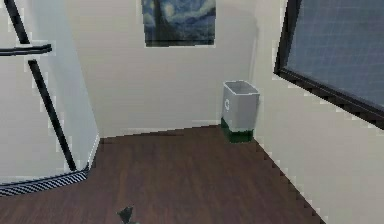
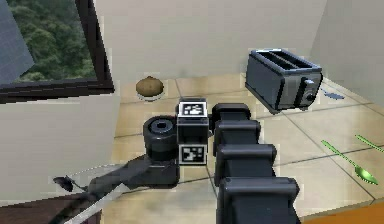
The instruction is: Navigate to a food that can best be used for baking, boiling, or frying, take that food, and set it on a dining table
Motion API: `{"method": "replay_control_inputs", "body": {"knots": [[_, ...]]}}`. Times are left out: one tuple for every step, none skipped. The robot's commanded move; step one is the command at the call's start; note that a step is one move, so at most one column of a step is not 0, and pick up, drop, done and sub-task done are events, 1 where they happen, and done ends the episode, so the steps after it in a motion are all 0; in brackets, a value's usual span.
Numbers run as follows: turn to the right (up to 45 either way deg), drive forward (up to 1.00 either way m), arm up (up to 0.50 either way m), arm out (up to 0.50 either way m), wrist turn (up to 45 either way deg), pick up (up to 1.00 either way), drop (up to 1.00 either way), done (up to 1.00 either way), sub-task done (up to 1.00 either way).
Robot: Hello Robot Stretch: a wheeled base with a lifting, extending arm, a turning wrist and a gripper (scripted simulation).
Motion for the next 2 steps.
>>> {"method": "replay_control_inputs", "body": {"knots": [[0.0, 0.0, 0.0, 0.0, 45.0, 0.0, 0.0, 0.0, 0.0], [0.0, 0.0, 0.0, 0.0, 24.0, 0.0, 0.0, 0.0, 0.0]]}}
